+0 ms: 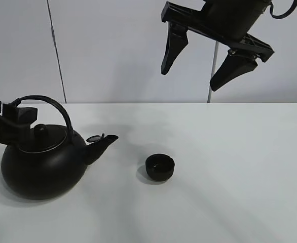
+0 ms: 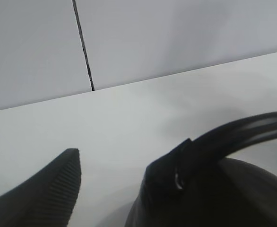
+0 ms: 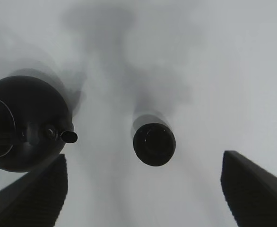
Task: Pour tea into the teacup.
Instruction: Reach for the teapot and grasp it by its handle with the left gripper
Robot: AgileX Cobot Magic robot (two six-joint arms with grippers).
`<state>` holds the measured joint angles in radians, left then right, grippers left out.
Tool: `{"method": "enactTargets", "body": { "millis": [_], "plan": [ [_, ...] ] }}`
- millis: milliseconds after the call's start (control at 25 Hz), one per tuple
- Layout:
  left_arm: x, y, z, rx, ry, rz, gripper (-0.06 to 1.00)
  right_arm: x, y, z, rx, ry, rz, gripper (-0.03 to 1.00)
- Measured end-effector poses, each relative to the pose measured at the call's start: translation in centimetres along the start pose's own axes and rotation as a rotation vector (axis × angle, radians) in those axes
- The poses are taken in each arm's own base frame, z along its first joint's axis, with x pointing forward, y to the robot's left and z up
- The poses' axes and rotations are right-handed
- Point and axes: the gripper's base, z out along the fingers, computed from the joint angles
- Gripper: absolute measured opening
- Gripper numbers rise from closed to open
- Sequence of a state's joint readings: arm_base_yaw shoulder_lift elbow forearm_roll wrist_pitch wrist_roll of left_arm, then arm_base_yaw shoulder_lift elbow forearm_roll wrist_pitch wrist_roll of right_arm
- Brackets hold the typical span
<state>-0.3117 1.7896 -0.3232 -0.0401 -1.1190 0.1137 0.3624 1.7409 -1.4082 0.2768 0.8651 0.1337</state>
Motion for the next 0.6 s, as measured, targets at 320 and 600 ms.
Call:
{"method": "enactTargets", "body": {
  "millis": [320, 600],
  "plan": [
    [0.25, -0.03, 0.0, 0.004, 0.027, -0.002, 0.46, 0.0, 0.04, 0.0, -0.004, 0.001, 0.003, 0.61],
    [0.45, -0.06, -0.01, 0.006, 0.05, -0.004, 0.44, 0.01, 0.1, 0.0, -0.011, 0.001, 0.009, 0.61]
  ]
}}
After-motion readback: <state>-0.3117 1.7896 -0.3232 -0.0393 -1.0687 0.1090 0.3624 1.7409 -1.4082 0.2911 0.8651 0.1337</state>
